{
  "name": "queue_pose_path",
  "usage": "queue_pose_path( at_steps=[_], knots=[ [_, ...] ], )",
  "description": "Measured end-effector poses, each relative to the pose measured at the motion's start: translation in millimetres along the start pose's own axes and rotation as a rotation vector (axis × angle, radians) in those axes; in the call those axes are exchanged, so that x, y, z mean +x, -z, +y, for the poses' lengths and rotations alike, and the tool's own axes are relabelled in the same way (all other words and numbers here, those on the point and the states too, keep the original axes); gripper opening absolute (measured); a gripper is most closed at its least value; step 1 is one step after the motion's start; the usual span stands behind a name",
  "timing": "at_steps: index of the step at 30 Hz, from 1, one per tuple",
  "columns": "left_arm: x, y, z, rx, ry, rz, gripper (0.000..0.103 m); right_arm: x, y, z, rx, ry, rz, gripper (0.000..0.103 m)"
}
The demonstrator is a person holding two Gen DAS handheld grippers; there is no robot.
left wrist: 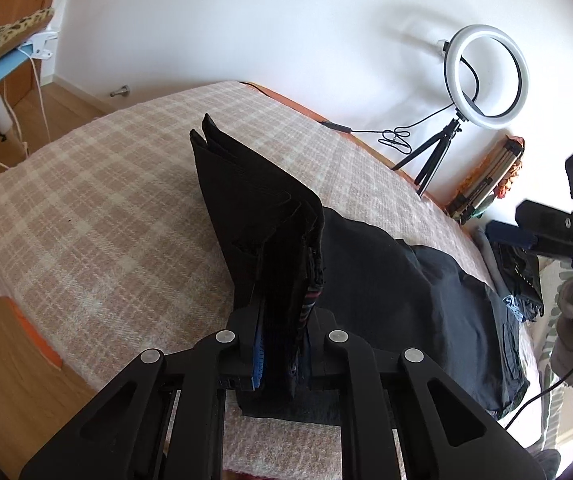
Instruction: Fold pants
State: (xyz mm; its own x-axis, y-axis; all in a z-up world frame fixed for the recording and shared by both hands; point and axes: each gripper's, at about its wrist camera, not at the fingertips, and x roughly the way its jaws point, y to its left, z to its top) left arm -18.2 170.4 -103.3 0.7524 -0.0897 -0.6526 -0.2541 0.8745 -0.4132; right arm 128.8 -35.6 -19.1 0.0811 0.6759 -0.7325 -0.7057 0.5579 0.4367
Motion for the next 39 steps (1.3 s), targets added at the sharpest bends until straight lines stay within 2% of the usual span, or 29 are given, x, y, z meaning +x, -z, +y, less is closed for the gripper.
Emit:
queue_pose_path(
  at_steps=[4, 9, 11, 12, 15, 18, 20, 21, 23, 26, 29, 32, 33, 35, 37, 39],
  knots=[
    [-2.6, 0.5, -6.3, 0.043, 0.005, -0.002, 0.012, 62.5, -40.0, 33.0, -0.025, -0.102, 0.120, 0.080],
    [-4.1, 2.7, -9.4, 0.069, 0.017, 0.002, 0.010, 135.7, -60.3, 50.9, -0.039, -0.065, 0.239, 0.080],
    [-4.6, 4.0, -11.9, 0.084, 0.025, 0.006, 0.009, 155.4, -59.5, 51.3, -0.028, -0.055, 0.271, 0.072],
    [-4.7, 4.9, -13.4, 0.093, 0.028, 0.009, 0.009, 162.5, -58.3, 50.6, -0.022, -0.050, 0.284, 0.066],
    [-5.5, 9.0, -17.6, 0.120, 0.018, 0.008, 0.009, 174.1, -54.9, 45.6, -0.010, -0.026, 0.302, 0.021],
    [-6.8, 11.6, -19.2, 0.142, -0.015, 0.000, 0.009, 173.0, -53.5, 39.9, 0.019, -0.024, 0.282, 0.006],
    [-7.5, 12.2, -18.3, 0.145, -0.059, -0.005, 0.012, 168.2, -53.3, 35.1, 0.025, -0.018, 0.273, 0.005],
    [-7.0, 12.3, -18.4, 0.148, -0.085, -0.004, 0.019, 166.5, -53.8, 33.0, 0.031, -0.017, 0.271, 0.003],
    [-5.5, 14.2, -22.3, 0.174, -0.130, -0.016, 0.027, 163.5, -53.2, 29.6, 0.047, -0.023, 0.268, 0.003],
    [-9.3, 16.5, -24.4, 0.214, -0.198, -0.046, 0.033, 158.6, -54.8, 27.9, 0.056, -0.027, 0.257, 0.002],
    [-10.0, 15.4, -19.7, 0.189, -0.206, -0.040, 0.043, 152.3, -56.1, 29.9, 0.045, -0.021, 0.244, 0.002],
    [-7.0, 15.1, -15.4, 0.162, -0.198, -0.033, 0.047, 147.0, -56.1, 26.2, 0.058, -0.031, 0.236, 0.002],
    [-4.2, 16.3, -18.5, 0.166, -0.197, -0.025, 0.047, 145.4, -56.0, 24.0, 0.064, -0.033, 0.234, 0.002],
    [-1.9, 17.3, -21.0, 0.174, -0.114, -0.018, 0.047, 142.7, -55.3, 20.4, 0.069, -0.030, 0.229, 0.002],
    [-4.4, 18.8, -31.1, 0.194, -0.069, -0.038, 0.044, 139.1, -55.1, 17.5, 0.075, -0.029, 0.222, 0.002],
    [-7.3, 18.6, -41.3, 0.236, -0.044, -0.052, 0.018, 133.6, -54.7, 15.1, 0.077, -0.025, 0.212, 0.002]
  ],
)
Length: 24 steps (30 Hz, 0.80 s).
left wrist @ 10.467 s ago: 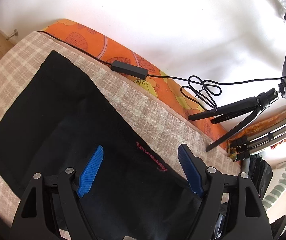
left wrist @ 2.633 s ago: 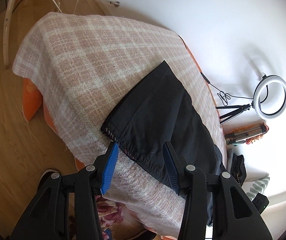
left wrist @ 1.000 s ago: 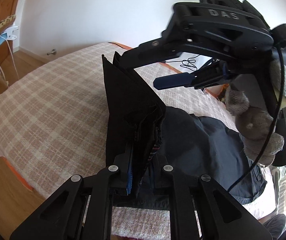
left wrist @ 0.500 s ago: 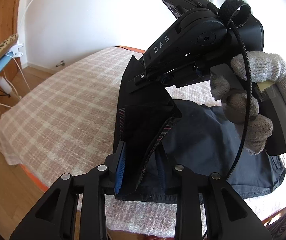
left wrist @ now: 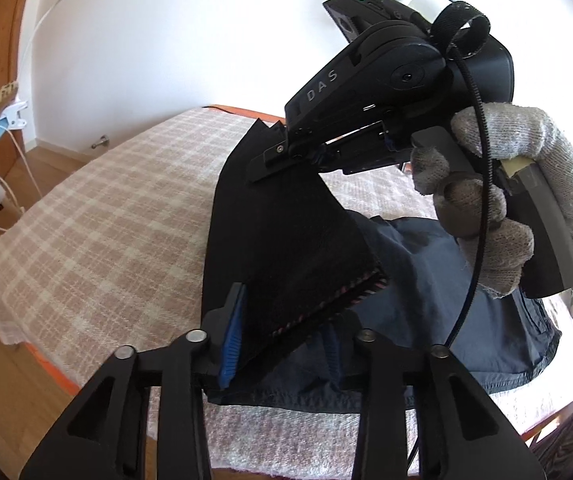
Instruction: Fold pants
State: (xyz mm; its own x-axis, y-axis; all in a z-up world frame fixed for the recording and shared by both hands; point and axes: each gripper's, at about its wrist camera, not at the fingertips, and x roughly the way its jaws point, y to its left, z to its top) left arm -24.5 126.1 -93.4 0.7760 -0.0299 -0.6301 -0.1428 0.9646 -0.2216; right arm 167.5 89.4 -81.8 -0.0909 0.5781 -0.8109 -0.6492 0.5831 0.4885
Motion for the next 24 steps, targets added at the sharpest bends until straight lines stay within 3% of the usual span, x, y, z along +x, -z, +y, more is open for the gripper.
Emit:
queue_pose_path(
  at_steps=[3, 10, 24],
  knots=[
    [-1.6, -3.5, -6.2, 0.018, 0.026, -0.013, 0.011, -10.9, 3.0, -5.4, 0.015, 0.001, -0.021, 0.002],
    [-12.6, -10.5, -25.6, 0.011, 0.133, -0.036, 0.009, -51.5, 22.6, -21.4, 0.043, 0.031, -0.093, 0.001],
    [-12.7, -3.3, -136.2, 0.167, 0.358, 0.005, 0.009, -156.9, 98.5, -89.9, 0.170, 0.137, -0.224, 0.001]
  ],
)
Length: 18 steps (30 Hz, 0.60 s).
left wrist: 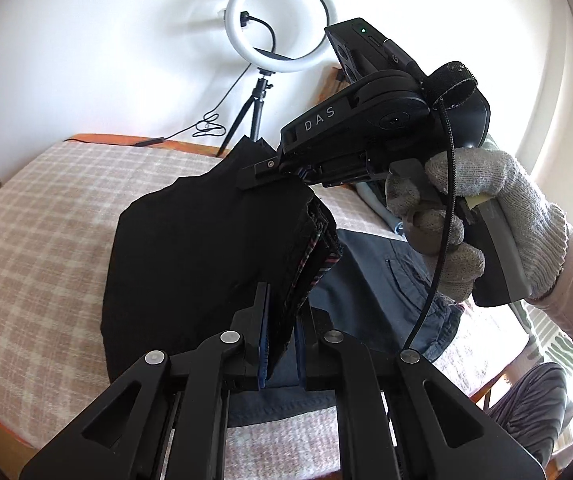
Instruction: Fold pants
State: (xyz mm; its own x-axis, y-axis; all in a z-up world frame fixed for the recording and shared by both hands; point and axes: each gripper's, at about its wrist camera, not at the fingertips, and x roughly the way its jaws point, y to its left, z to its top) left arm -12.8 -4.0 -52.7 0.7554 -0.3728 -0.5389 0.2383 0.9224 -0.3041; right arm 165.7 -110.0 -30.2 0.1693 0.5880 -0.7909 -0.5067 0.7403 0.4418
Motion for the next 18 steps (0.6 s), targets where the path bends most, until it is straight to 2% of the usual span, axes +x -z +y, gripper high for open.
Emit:
queue_pose_path(
  at_steps=[9, 16, 18],
  knots=[
    [41.2, 4.6, -74.7, 0.113, 0.149, 0.070, 0.009, -59.3, 45.3, -82.2, 0.121, 0.080, -0.041, 0.001],
    [59.6, 14.1, -118.3, 0.175, 0.224, 0.156, 0.009, -78.6, 78.7, -134.2, 0.198, 0.127, -0.039, 0.001],
    [60.9, 15.1, -123.6, 0.180, 0.244, 0.183, 0.013, -83.2, 85.3, -145.0, 0.210, 0.151, -0.045, 0.001]
  ],
)
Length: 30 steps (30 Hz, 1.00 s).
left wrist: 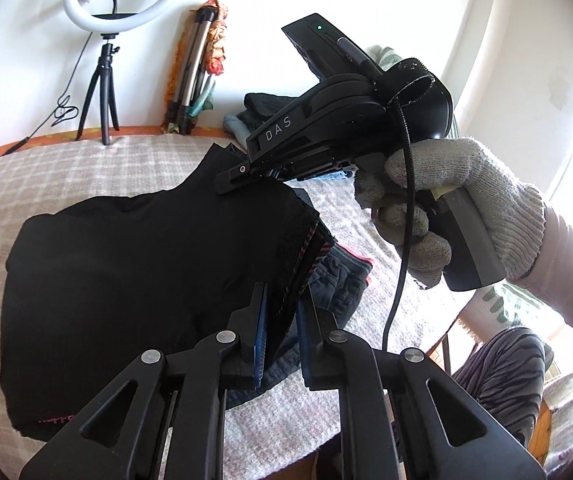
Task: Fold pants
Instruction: 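Lower the folded pants onto the bed and open both grippers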
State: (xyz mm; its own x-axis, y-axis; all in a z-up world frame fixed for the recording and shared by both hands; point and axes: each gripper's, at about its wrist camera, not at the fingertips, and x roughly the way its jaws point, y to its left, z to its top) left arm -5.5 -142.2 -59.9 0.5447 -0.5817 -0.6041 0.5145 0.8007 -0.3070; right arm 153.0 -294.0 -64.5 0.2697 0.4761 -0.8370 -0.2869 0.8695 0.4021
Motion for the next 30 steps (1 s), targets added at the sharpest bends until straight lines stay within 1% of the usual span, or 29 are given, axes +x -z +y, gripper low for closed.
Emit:
queue_pose_path(
  at_steps=[3, 6, 7, 9, 11, 12, 15, 18, 20, 21, 22, 23, 24, 27, 28, 30],
  knots=[
    [-0.5, 2.9, -4.9, -0.012, 0.035, 0.053, 0.021, -4.5, 3.8, -20.7, 0.022, 0.029, -0.012, 0.001],
    [-12.5, 5.9, -1.5, -0.011, 0.042, 0.052, 0.023, -6.1, 7.2, -40.9, 0.037, 0.067, -0.028, 0.001],
    [-17.8, 6.7, 3.1, -0.015, 0.031, 0.044, 0.023, -5.0, 8.7, -47.5, 0.048, 0.068, -0.028, 0.001],
    [-27.1, 6.6, 17.1, -0.024, -0.021, 0.024, 0.023, -0.2, 11.7, -59.1, 0.069, 0.045, -0.021, 0.001],
    [-35.7, 4.0, 40.0, -0.055, -0.096, 0.008, 0.023, 6.8, 14.3, -64.1, 0.067, 0.059, -0.010, 0.001],
    [-38.5, 2.5, 53.8, -0.087, -0.119, 0.008, 0.023, 11.1, 15.4, -65.7, 0.064, 0.068, -0.005, 0.001],
    [-41.4, 5.7, 90.4, -0.197, -0.172, 0.015, 0.023, 25.8, 15.0, -71.2, 0.067, 0.094, 0.019, 0.001],
    [-33.8, 20.0, 112.0, -0.265, -0.205, 0.061, 0.023, 34.2, 16.0, -71.5, 0.051, 0.113, 0.045, 0.002],
    [-28.1, 30.1, 120.5, -0.296, -0.211, 0.091, 0.023, 32.3, 16.5, -66.1, 0.005, 0.159, 0.053, 0.006],
    [-25.9, 34.3, 123.6, -0.309, -0.206, 0.103, 0.023, 28.4, 16.6, -63.3, -0.017, 0.193, 0.049, 0.023],
    [-25.5, 38.1, 126.8, -0.319, -0.212, 0.110, 0.023, 22.3, 16.9, -60.3, -0.037, 0.232, 0.036, 0.045],
    [-25.5, 40.9, 128.7, -0.327, -0.215, 0.111, 0.023, 14.2, 17.3, -56.5, -0.056, 0.272, 0.009, 0.050],
    [-26.2, 42.8, 130.7, -0.335, -0.209, 0.108, 0.023, 5.6, 17.5, -51.2, -0.079, 0.291, -0.017, 0.051],
    [-30.3, 43.4, 133.5, -0.352, -0.223, 0.089, 0.023, -19.0, 16.5, -26.5, -0.141, 0.265, -0.096, 0.051],
    [-32.3, 42.1, 133.2, -0.348, -0.231, 0.077, 0.023, -24.5, 14.5, -14.0, -0.171, 0.246, -0.119, 0.051],
    [-35.8, 37.5, 129.7, -0.328, -0.227, 0.049, 0.023, -29.8, 9.3, 12.5, -0.233, 0.174, -0.147, 0.051]
  ],
)
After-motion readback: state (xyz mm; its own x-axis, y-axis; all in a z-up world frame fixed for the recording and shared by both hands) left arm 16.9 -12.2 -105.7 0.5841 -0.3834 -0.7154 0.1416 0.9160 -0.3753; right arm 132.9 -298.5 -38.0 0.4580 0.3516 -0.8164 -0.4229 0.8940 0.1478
